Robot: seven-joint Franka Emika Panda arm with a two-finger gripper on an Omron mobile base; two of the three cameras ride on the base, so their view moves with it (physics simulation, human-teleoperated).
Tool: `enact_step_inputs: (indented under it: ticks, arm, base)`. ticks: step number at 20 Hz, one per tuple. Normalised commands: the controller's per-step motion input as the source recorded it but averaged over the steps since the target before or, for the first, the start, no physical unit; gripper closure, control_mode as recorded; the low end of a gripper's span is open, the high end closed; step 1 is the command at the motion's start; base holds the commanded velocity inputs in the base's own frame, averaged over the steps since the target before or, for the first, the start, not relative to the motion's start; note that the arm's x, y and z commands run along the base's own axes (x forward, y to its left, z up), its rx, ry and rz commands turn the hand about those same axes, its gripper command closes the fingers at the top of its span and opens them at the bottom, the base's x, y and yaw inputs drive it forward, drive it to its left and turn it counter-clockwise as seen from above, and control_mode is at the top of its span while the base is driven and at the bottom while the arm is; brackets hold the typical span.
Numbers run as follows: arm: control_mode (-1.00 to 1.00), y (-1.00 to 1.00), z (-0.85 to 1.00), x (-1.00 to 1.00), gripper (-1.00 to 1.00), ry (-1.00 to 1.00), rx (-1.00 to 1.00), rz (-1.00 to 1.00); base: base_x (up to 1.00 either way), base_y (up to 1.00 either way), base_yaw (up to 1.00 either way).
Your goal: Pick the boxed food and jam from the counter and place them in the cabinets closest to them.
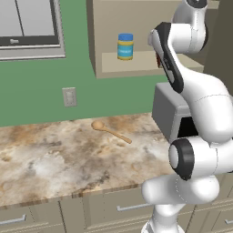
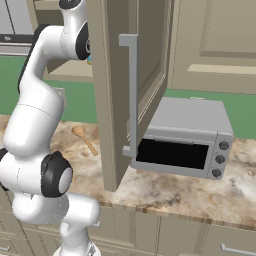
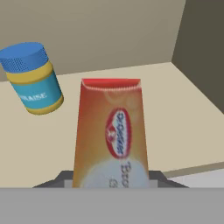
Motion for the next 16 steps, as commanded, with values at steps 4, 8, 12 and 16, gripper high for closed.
enact_step_inputs:
  ticks: [4, 8, 12, 16]
  arm:
    - [-1.0, 0.0, 0.0, 0.54, 1.0, 0.0, 0.0, 0.0]
    - [-1.0, 0.0, -0.03, 0.45, 1.0, 0.0, 0.0, 0.0]
    - [-1.0, 0.0, -0.02, 0.46, 1.0, 0.0, 0.01, 0.0]
    - [-1.0, 0.0, -0.01, 0.45, 1.0, 0.0, 0.01, 0.0]
  base:
    - [0.0, 0.0, 0.0]
    - [0.0, 0.0, 0.0]
    - [0.0, 0.0, 0.0]
    - [0.0, 0.0, 0.0]
